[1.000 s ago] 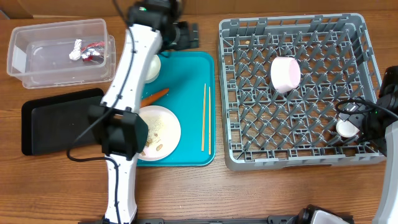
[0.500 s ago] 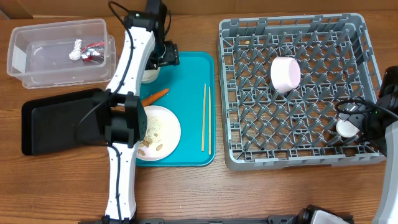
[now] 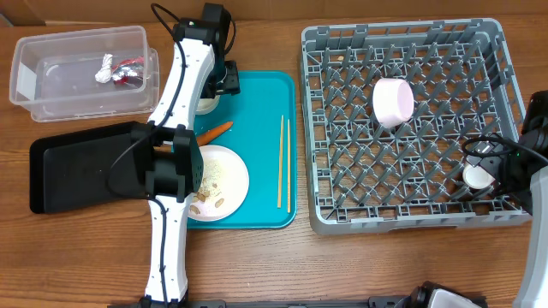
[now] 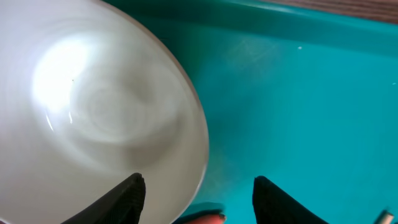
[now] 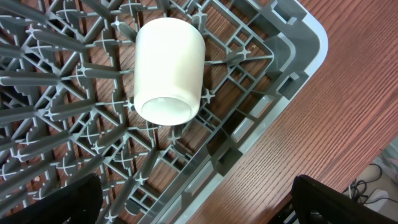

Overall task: Sort waste into correct bins and load items into the dishwasher
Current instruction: 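Grasp the second white bowl on the tray with the left gripper, then carry the white bowl into the rack and release it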

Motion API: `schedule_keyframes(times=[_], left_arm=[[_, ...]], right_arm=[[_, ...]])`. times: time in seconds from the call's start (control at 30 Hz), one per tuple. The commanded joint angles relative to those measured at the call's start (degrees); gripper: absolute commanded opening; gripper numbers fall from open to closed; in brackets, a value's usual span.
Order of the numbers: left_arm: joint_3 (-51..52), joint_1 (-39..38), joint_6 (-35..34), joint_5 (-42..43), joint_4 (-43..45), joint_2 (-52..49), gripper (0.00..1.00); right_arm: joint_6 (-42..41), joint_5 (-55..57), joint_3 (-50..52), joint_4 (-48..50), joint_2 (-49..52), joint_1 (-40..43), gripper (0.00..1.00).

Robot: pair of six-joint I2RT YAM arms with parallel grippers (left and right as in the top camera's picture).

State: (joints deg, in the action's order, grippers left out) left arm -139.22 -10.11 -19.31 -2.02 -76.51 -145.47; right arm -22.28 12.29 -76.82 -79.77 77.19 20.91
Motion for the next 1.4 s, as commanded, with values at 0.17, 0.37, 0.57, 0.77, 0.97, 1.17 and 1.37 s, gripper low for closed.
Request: schedule_keyframes(times=[0.17, 0.37, 0.57, 0.77, 0.97, 1.17, 1.37], left_arm=[[1.7, -0.2, 0.0, -1.6, 0.3, -0.5, 0.50], [2.7, -0.2, 0.0, -1.6, 0.2, -0.8, 0.38], [3.5, -0.1, 0.1, -1.9, 1.2, -1.1, 0.10], [-0.3, 0.0, 1.6, -2.8, 1.2, -1.0, 0.04], [-16.3, -0.5, 4.7, 19.4, 0.2, -1.0, 0.04], [-24.1, -3.5, 4.6, 58.2, 17.9, -1.0, 0.04], [-24.1, -9.8, 2.6, 63.7, 31.5, -1.0, 0.04]], right_arm=[[-0.5, 0.5, -0.5, 0.1, -0.6, 0.0, 1.00], [-0.5, 0.5, -0.5, 0.1, -0.6, 0.0, 1.00], [-0.5, 0.5, -0.5, 0.1, -0.6, 0.0, 1.00], [-0.5, 0.5, -0.5, 0.1, -0.6, 0.0, 1.00], [-0.5, 0.5, -0.5, 0.1, -0.6, 0.0, 1.00], [-0.5, 0.5, -0.5, 0.0, -0.6, 0.0, 1.00], [-0.5, 0.5, -0.5, 0.1, -0.6, 0.0, 1.00]])
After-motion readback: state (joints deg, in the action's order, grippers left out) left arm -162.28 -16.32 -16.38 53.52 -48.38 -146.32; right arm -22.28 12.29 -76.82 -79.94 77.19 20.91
